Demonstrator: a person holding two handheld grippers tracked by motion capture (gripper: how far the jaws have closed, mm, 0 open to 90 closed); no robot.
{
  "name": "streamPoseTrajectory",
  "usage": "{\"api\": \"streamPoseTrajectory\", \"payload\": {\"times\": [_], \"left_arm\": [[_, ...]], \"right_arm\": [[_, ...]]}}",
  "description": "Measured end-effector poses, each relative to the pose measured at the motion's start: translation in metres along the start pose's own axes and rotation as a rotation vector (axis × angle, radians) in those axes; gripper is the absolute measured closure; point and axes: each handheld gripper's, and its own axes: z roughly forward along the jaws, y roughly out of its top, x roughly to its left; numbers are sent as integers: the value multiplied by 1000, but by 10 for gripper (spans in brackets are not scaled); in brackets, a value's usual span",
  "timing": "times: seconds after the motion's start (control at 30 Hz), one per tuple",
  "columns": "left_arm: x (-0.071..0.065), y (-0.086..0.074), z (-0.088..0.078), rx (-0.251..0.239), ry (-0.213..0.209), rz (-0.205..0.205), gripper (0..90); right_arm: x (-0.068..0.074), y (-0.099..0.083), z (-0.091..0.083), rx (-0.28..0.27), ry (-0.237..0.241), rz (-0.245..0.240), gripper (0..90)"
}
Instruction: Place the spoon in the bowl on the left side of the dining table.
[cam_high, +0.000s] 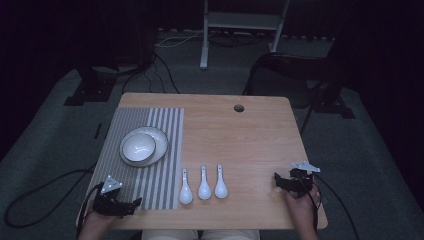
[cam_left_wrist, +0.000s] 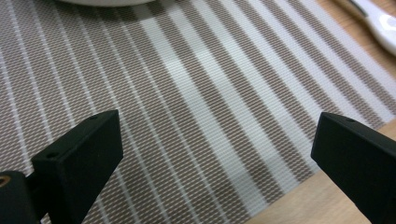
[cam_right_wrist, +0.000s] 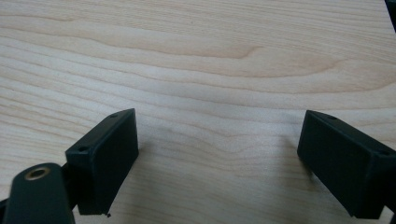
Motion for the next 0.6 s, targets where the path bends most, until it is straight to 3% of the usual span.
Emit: {"api": "streamPoseTrajectory", "payload": {"times": [0.43,0.6], "left_arm": [[-17,15,7,9,-39,36,22],[-22,23,10,7,-33,42,24]], "right_arm": [[0,0,0,0,0,0,117],[0,0,0,0,0,0,117]]}}
